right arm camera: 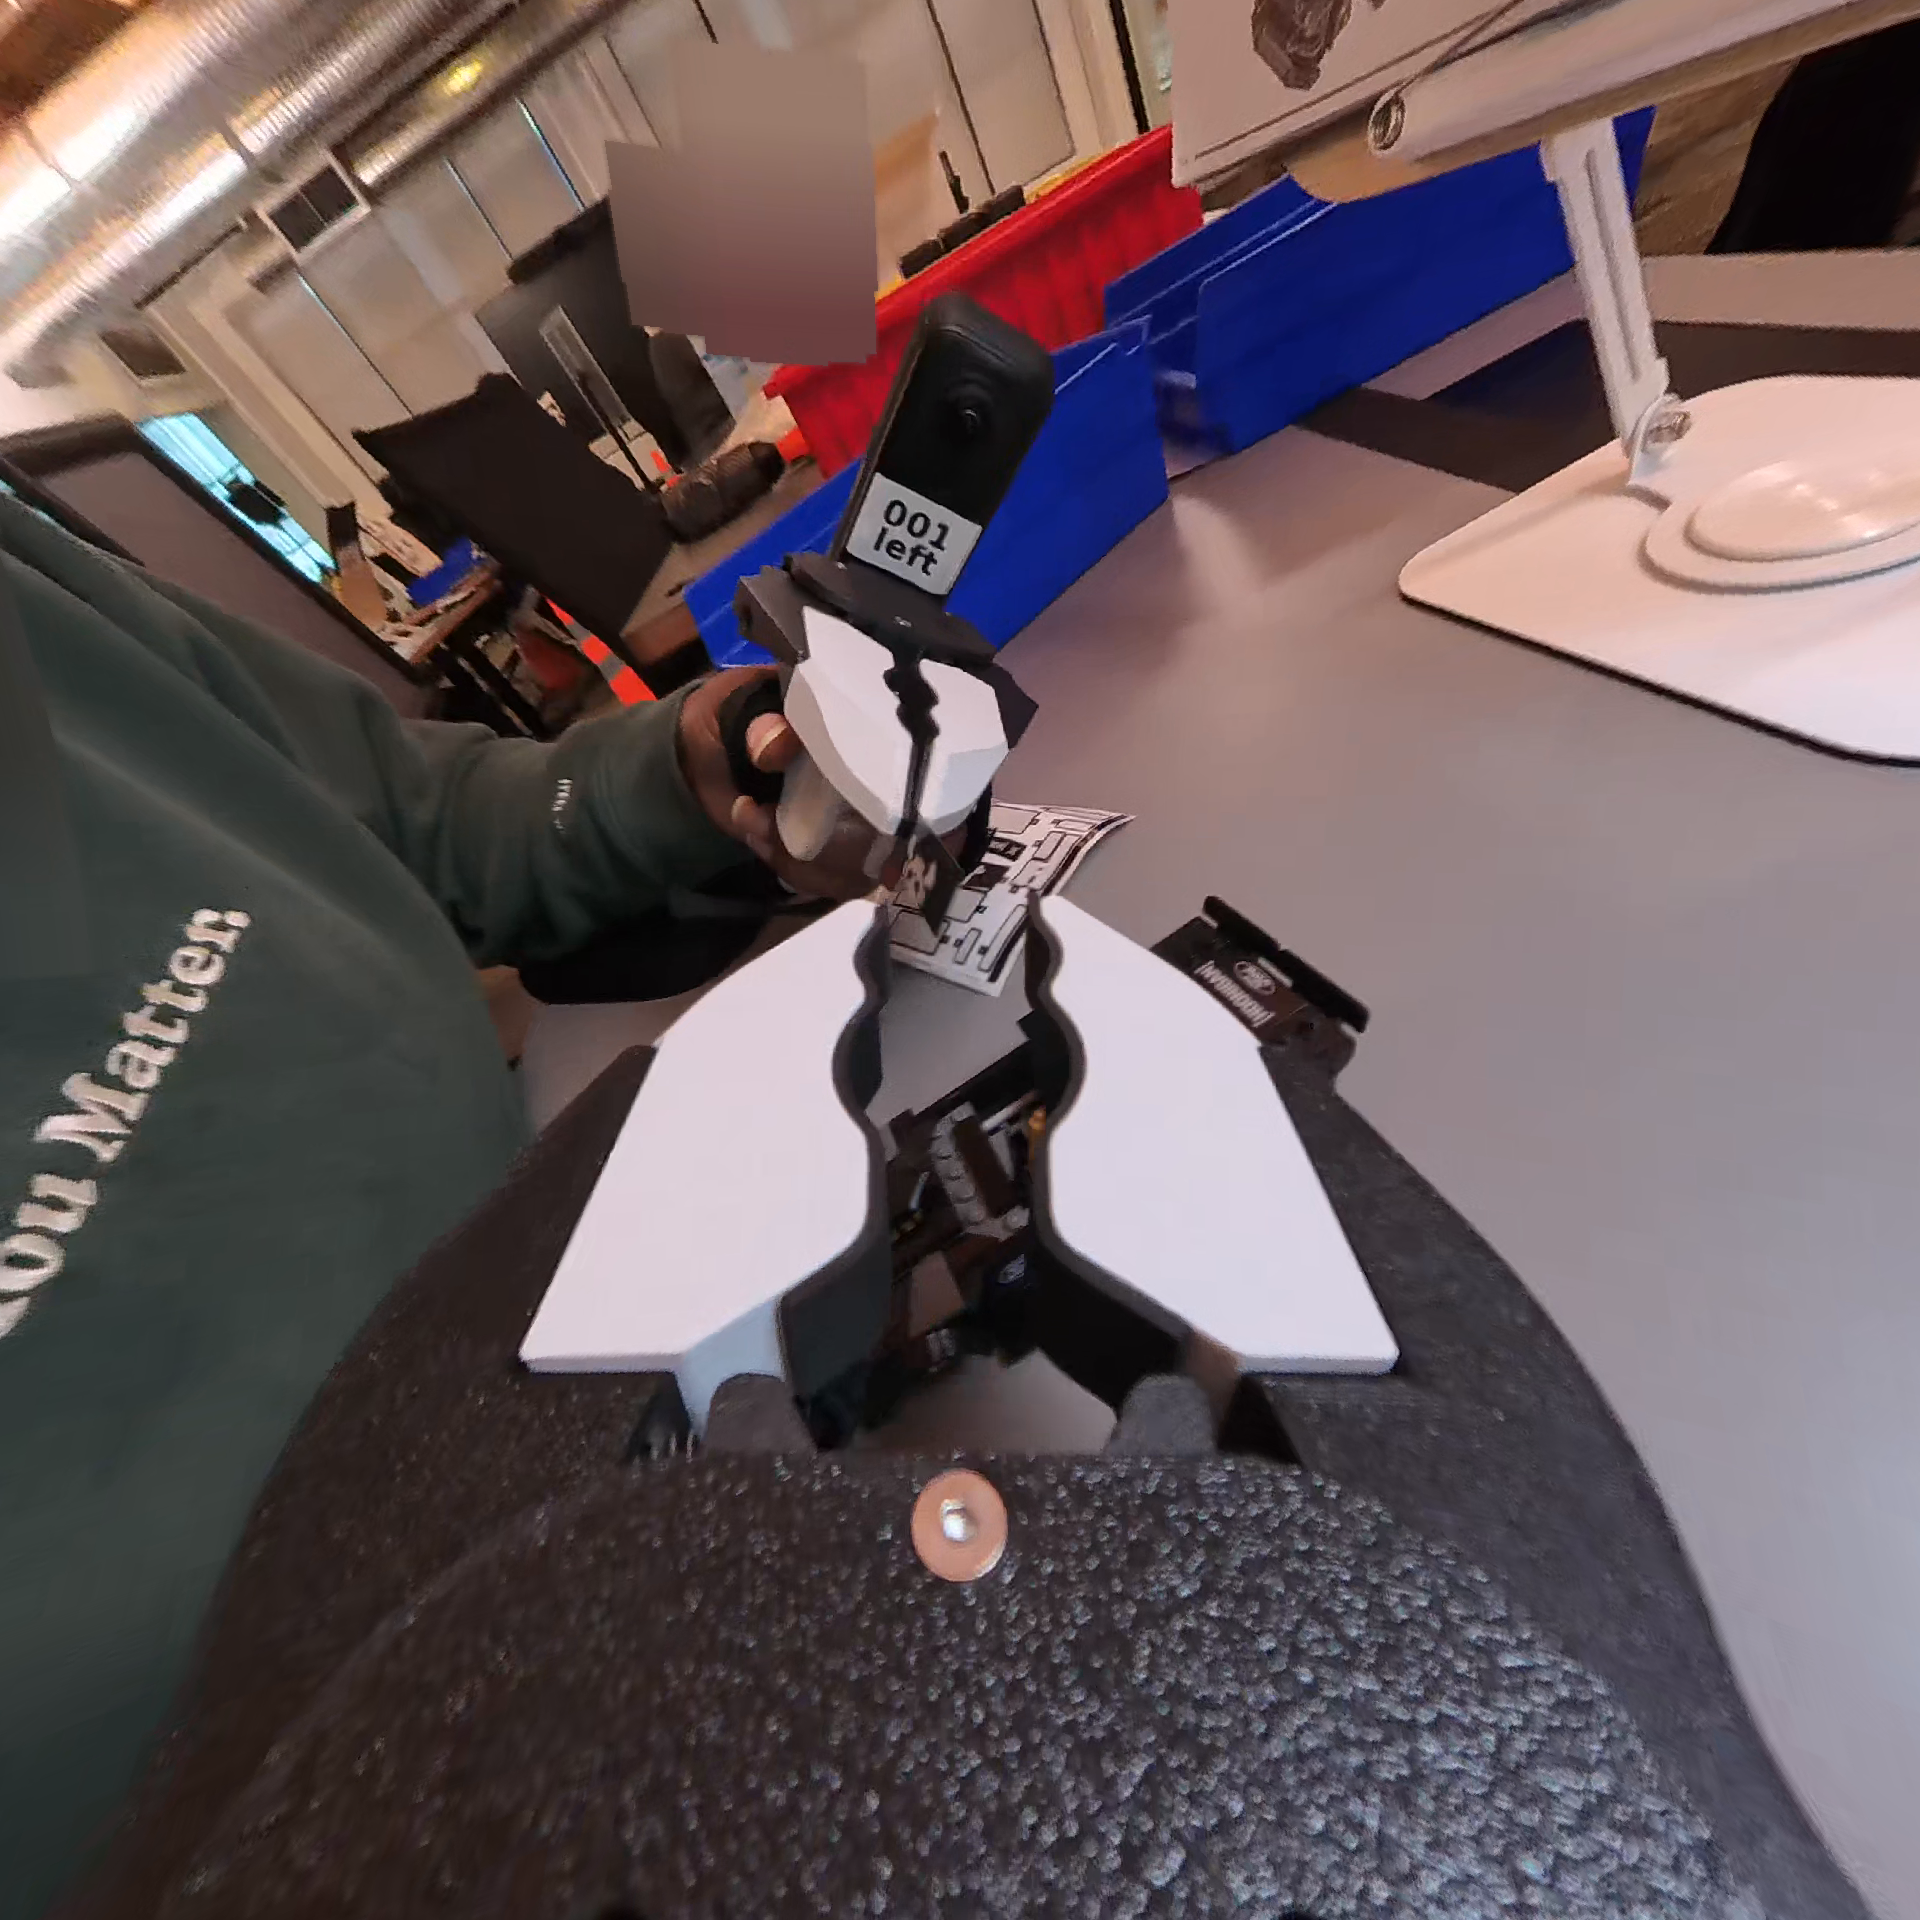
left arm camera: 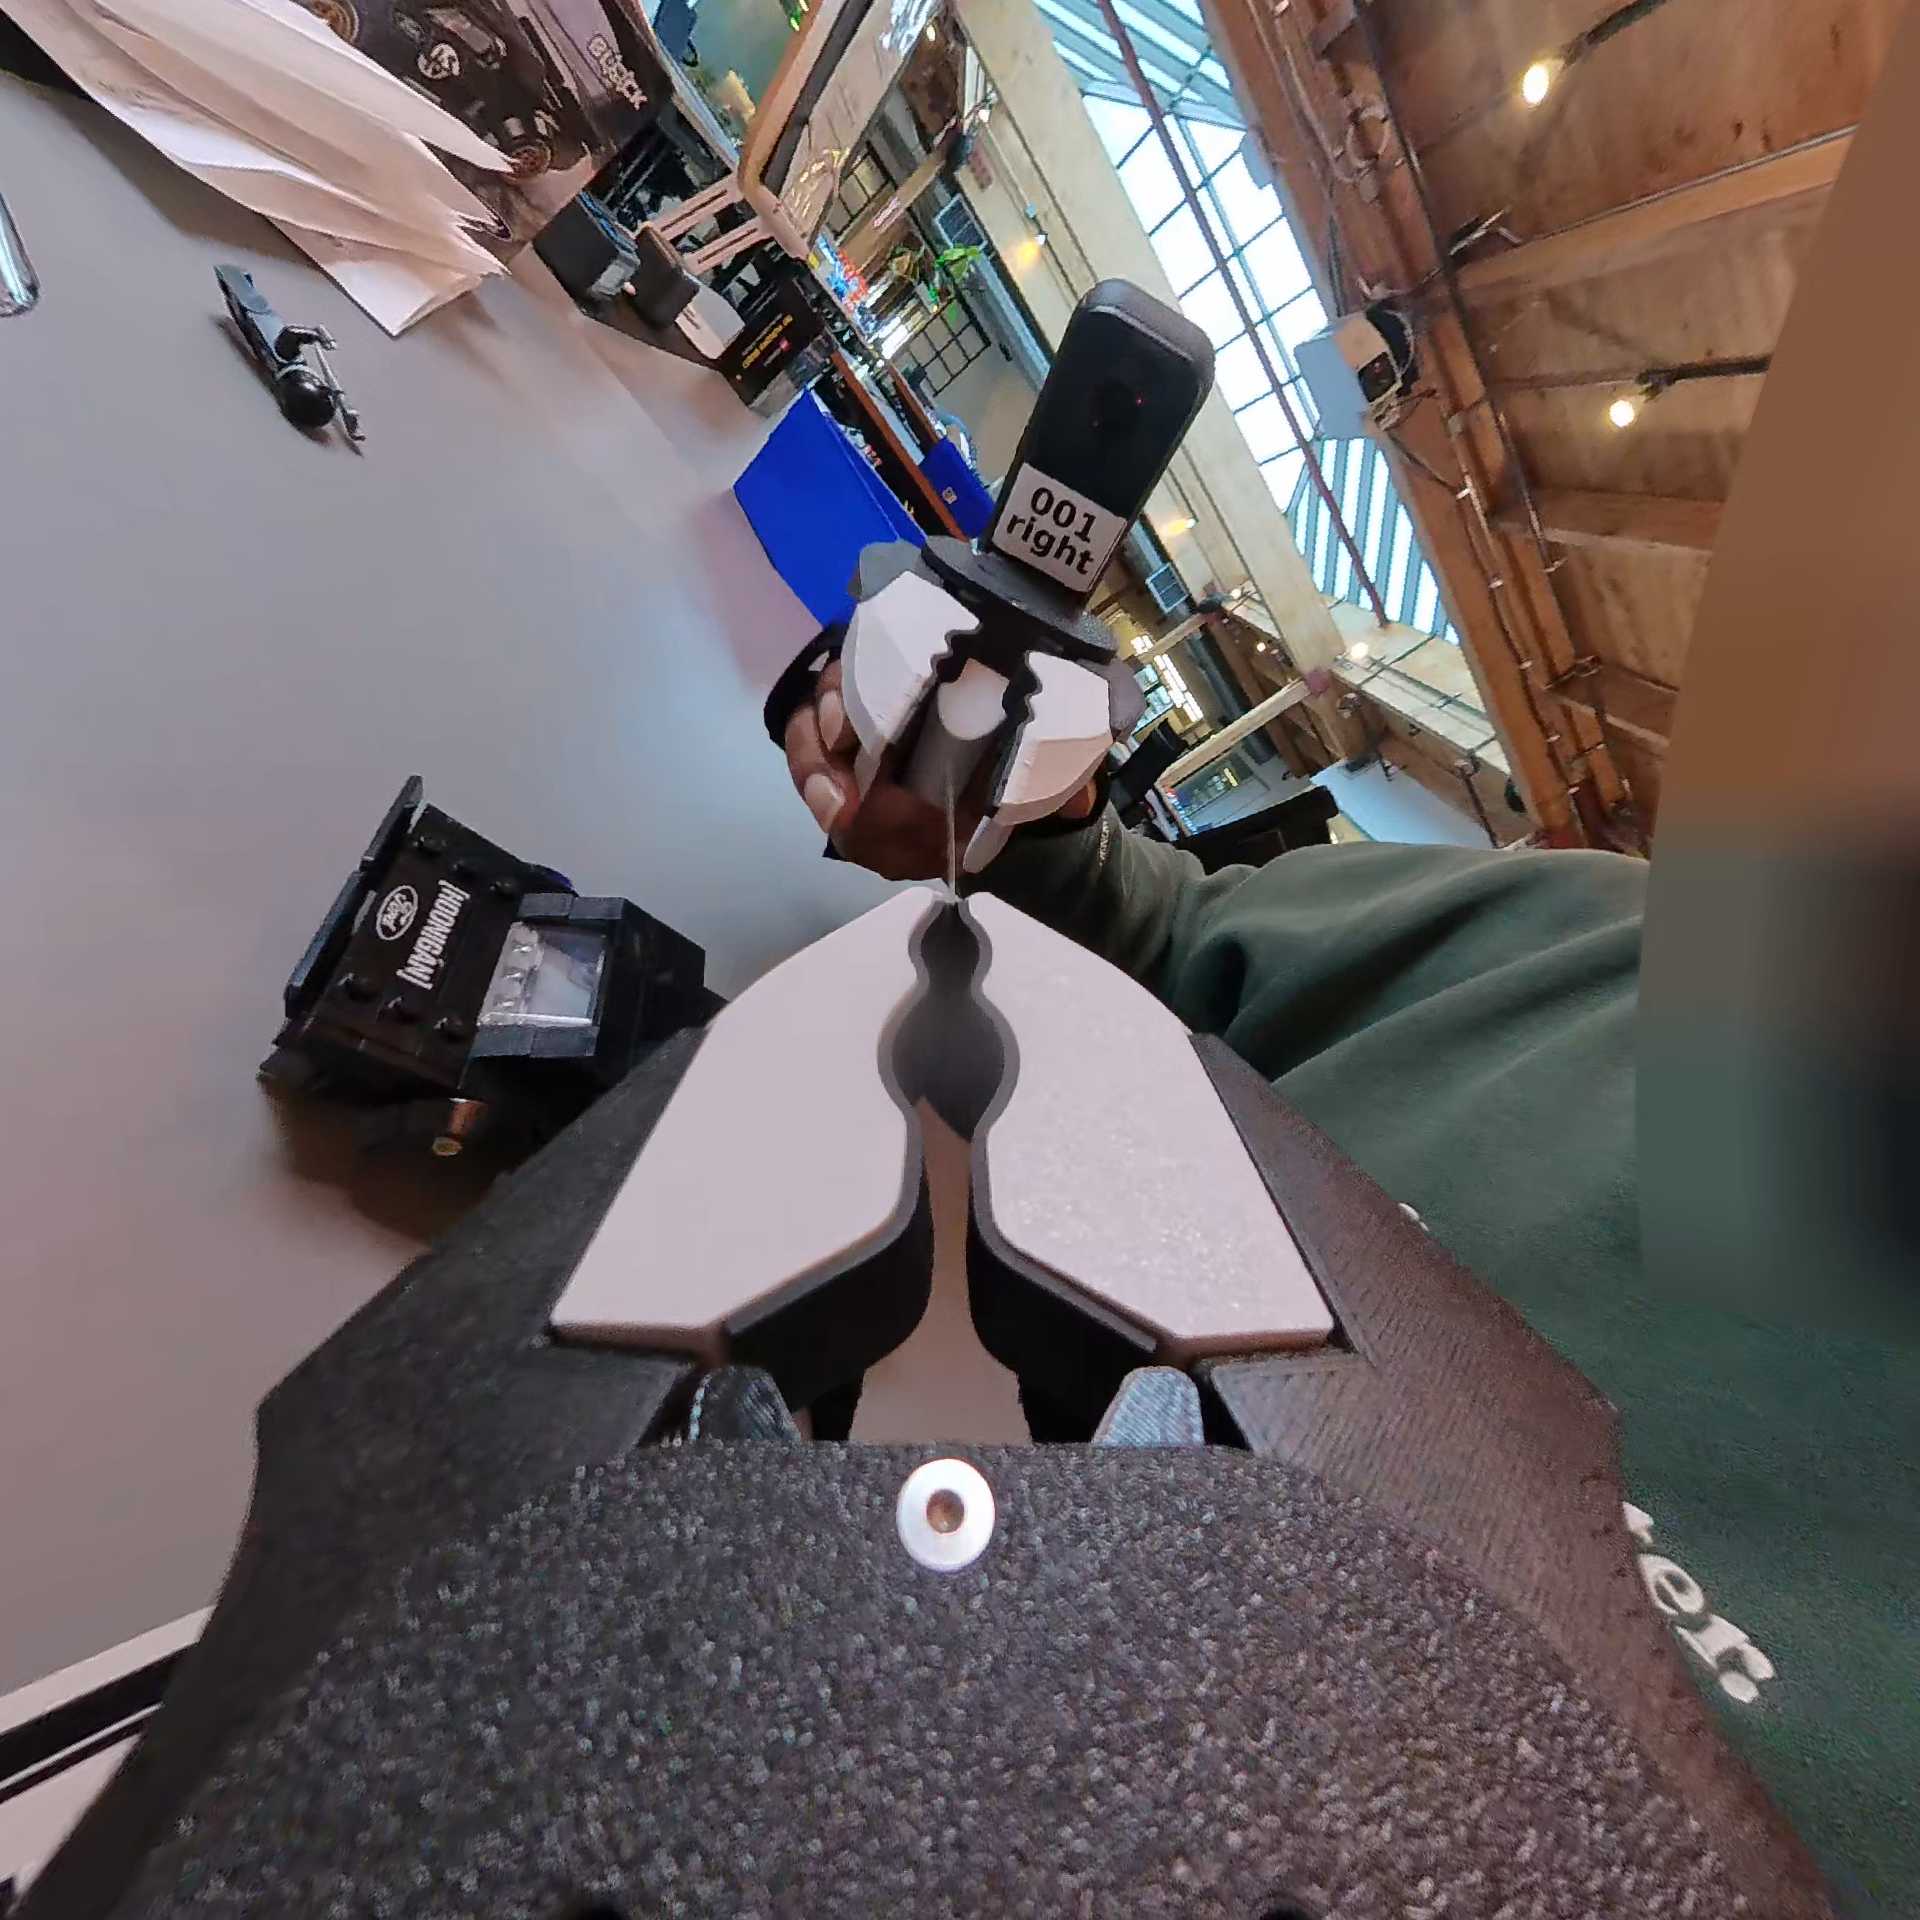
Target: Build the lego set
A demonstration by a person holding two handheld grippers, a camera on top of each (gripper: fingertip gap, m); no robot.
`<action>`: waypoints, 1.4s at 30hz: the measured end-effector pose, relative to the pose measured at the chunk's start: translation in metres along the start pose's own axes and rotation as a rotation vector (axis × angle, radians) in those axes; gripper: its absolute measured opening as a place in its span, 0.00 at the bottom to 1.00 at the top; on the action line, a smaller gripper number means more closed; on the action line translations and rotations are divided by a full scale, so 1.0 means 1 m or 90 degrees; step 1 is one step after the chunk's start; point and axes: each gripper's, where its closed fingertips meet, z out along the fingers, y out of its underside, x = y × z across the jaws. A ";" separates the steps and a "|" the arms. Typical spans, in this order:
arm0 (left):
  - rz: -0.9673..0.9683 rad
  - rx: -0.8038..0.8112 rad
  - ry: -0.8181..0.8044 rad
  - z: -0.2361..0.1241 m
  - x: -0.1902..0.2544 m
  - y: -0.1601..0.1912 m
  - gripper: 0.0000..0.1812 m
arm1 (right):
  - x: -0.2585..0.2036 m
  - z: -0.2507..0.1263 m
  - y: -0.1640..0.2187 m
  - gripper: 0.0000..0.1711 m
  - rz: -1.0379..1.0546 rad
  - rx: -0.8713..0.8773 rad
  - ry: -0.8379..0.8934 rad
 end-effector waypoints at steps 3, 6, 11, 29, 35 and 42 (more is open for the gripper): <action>-0.014 0.003 0.005 0.000 -0.001 0.001 0.00 | -0.002 0.001 0.001 0.09 0.058 -0.006 -0.010; -0.022 0.001 0.008 0.001 -0.002 0.003 0.00 | -0.004 0.003 0.001 0.07 0.119 -0.005 -0.039; -0.018 -0.004 -0.005 0.001 -0.006 0.005 0.00 | 0.002 0.006 0.006 0.03 0.130 -0.015 -0.030; 0.022 -0.033 -0.068 -0.005 -0.018 0.009 0.11 | 0.008 0.015 0.018 0.00 0.346 -0.076 0.008; 0.084 -0.063 -0.066 -0.007 -0.009 0.013 0.15 | -0.001 0.016 0.019 0.00 0.396 -0.107 0.000; 0.072 -0.136 -0.050 -0.012 0.006 0.023 0.41 | -0.014 0.012 0.015 0.00 0.355 -0.111 0.000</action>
